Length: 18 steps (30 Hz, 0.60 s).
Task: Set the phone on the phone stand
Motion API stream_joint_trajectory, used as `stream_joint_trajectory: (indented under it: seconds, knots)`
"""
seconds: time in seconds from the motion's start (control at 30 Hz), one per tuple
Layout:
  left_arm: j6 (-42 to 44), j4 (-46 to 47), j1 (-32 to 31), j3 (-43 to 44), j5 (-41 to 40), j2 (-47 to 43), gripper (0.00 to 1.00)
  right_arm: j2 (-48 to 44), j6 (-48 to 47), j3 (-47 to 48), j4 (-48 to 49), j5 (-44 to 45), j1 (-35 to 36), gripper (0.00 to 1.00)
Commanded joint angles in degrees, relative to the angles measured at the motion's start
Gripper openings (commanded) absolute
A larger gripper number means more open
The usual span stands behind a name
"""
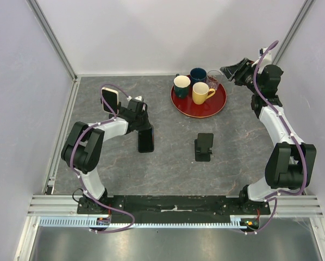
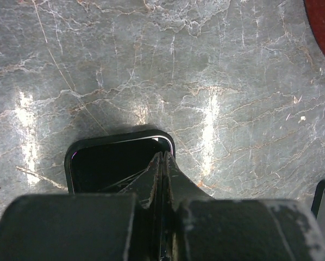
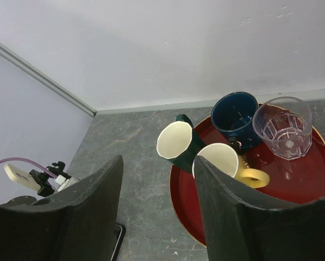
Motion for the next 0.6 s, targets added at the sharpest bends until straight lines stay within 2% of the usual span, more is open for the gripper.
stream_joint_trajectory:
  seconds: [0.0, 0.3, 0.4, 0.57]
  knots:
    - [-1.15, 0.77, 0.24, 0.78, -1.41, 1.78, 0.02, -0.73, -1.00, 0.56, 2.78, -1.34, -0.06, 0.63]
    - [0.26, -10.91, -0.73, 3.86, -8.17, 5.21, 0.02, -0.64, -0.91, 0.47, 2.87, -1.07, -0.06, 0.62]
    - [-0.36, -10.85, -0.73, 2.81, -8.53, 5.22, 0.02, -0.73, -0.73, 0.47, 3.22, -1.07, -0.06, 0.62]
    - [3.94, -10.13, -1.17, 4.37, -5.03, -1.19, 0.02, -0.38, -0.38, 0.56, 3.31, -1.16, 0.03, 0.63]
